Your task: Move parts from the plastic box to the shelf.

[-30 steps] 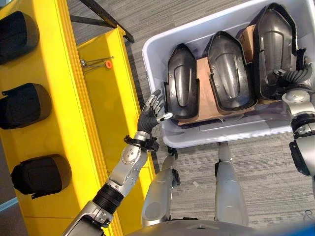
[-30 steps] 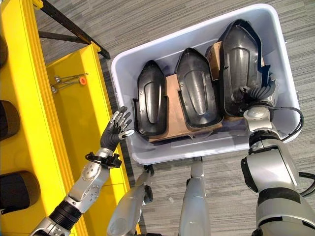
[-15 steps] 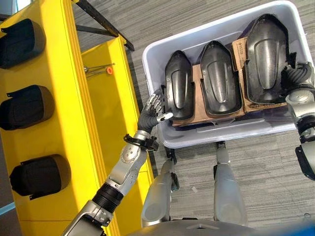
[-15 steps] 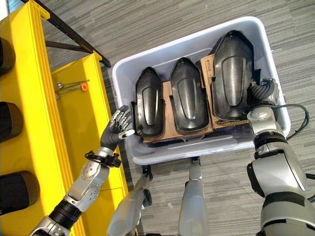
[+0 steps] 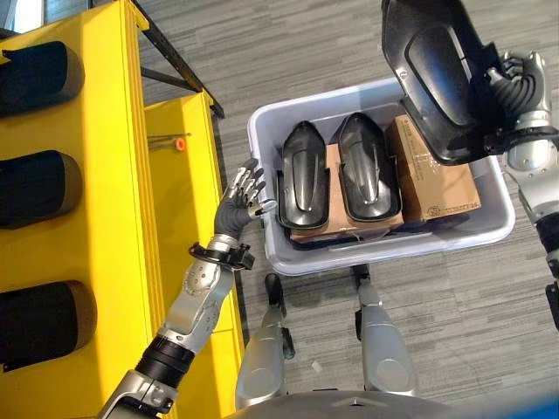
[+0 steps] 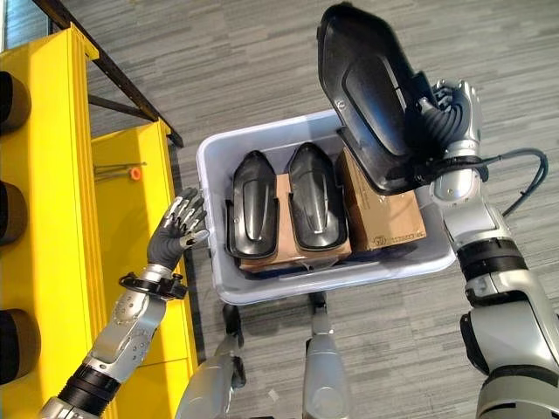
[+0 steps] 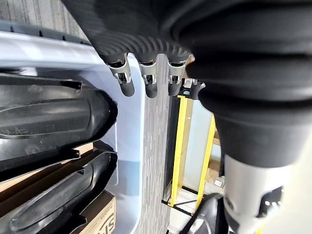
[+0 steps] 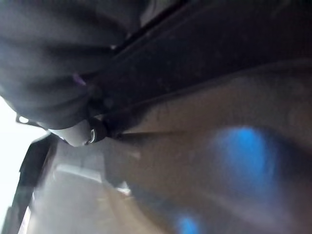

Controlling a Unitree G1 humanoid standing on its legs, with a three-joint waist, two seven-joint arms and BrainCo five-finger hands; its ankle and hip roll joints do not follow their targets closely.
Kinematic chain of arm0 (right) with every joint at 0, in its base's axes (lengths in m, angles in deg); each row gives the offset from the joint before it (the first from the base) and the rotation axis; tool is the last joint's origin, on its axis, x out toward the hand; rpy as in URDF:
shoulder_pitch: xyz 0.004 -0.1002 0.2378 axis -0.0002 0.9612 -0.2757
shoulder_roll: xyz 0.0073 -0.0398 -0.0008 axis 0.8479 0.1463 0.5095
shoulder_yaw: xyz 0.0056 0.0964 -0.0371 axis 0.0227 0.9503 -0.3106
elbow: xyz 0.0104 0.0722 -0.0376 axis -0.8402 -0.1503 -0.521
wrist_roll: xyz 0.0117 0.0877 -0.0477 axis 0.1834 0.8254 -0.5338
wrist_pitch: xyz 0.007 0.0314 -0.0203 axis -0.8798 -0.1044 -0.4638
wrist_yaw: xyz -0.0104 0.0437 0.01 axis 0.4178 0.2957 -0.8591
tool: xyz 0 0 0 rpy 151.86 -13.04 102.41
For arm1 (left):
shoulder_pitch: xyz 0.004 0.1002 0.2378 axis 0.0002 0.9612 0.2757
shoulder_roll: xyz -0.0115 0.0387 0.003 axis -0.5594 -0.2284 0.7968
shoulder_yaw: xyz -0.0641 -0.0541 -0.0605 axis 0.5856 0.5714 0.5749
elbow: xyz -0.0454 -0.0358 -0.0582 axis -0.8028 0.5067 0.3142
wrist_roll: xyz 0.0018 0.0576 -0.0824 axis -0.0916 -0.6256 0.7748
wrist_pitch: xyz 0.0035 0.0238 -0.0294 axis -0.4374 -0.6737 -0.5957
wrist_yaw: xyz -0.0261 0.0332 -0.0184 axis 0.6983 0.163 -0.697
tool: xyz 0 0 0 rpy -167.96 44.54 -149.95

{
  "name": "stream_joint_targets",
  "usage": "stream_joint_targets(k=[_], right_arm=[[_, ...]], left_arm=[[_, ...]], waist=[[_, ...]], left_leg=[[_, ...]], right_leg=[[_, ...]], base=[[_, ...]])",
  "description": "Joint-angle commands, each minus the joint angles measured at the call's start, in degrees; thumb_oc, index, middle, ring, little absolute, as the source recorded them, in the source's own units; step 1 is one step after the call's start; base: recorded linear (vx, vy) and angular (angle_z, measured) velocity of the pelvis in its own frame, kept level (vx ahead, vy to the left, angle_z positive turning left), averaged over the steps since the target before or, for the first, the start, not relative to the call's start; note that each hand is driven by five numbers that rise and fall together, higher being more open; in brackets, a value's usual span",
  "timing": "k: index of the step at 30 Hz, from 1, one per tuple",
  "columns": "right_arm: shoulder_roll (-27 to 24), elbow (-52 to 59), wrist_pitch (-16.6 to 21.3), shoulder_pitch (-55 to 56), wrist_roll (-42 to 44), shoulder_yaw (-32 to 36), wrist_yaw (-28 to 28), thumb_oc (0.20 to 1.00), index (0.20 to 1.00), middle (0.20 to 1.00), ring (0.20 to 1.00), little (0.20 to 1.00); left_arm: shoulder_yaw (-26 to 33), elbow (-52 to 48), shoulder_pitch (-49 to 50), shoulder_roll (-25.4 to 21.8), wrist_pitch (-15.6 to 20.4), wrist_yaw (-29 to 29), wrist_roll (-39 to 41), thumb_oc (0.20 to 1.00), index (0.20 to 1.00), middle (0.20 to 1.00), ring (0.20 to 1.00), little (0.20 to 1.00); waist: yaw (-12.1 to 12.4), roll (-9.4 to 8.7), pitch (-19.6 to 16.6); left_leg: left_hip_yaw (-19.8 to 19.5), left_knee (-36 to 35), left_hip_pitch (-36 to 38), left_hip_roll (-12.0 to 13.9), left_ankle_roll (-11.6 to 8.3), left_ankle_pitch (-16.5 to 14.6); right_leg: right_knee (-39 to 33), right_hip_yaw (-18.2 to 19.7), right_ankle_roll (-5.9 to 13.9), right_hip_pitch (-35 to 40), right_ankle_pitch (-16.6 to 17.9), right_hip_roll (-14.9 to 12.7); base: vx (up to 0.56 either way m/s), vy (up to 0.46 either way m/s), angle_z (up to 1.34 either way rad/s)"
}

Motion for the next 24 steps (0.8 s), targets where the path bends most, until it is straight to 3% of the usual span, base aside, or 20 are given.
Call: stream_joint_targets(k=[1,4,14,16,24], right_arm=[[-3.7,5.1,4.2,3.3,-3.4,3.4,-2.0,0.2,0.2,0.2,0.2,0.2],[-1.9,9.9,5.2,8.8,-3.9,6.8,-1.2,0.2,0.2,0.2,0.2,0.2],[13.1,22.6,9.5,28.2,3.9,15.9,3.0,0.2,0.2,0.2,0.2,0.2],[17.5,26.2,10.9,30.7,7.2,15.5,4.6,0.2,0.2,0.2,0.2,0.2],[23.8,32.2,11.9,31.3,12.7,10.5,8.2,0.2,0.2,0.2,0.2,0.2]], left_arm=[[-0.4,-1.4,-0.2,1.6,2.2,-1.7,-1.0,1.0,1.0,1.0,1.0,1.0],[0.7,-1.4,1.2,1.6,2.0,-2.1,-1.6,1.0,1.0,1.0,1.0,1.0],[6.7,-2.1,6.6,3.9,2.1,-1.7,-4.1,1.0,1.0,1.0,1.0,1.0],[9.1,-2.9,7.2,4.1,2.7,-0.6,-5.2,1.0,1.0,1.0,1.0,1.0],[11.5,-2.7,7.4,5.2,3.1,1.5,-6.5,1.0,1.0,1.0,1.0,1.0]], waist=[[1.2,1.83,-5.9],[1.3,1.15,-7.2],[2.5,-0.58,-11.8],[3.4,-0.99,-13.3],[5.5,-1.91,-16.4]], left_leg=[[-2.4,0.7,8.0,3.2,-2.94,-4.0],[-2.8,0.7,9.1,3.6,-2.81,-4.3],[-4.9,0.8,12.4,3.5,-2.02,-5.3],[-6.1,0.9,13.8,3.6,-1.8,-5.8],[-8.8,2.0,15.3,4.5,-2.27,-4.9]], right_leg=[[5.0,-1.8,2.75,0.9,-5.6,-0.3],[4.9,-2.2,2.75,2.5,-5.9,-0.3],[5.0,-5.0,3.2,8.4,-7.5,-1.2],[6.6,-6.3,3.06,10.5,-9.1,-1.4],[7.6,-9.4,2.15,15.4,-11.4,-0.8]], base=[[0.05,0.005,0.0],[0.07,0.001,0.01],[0.05,0.012,0.14],[0.06,0.008,0.23],[0.02,-0.058,0.25]])
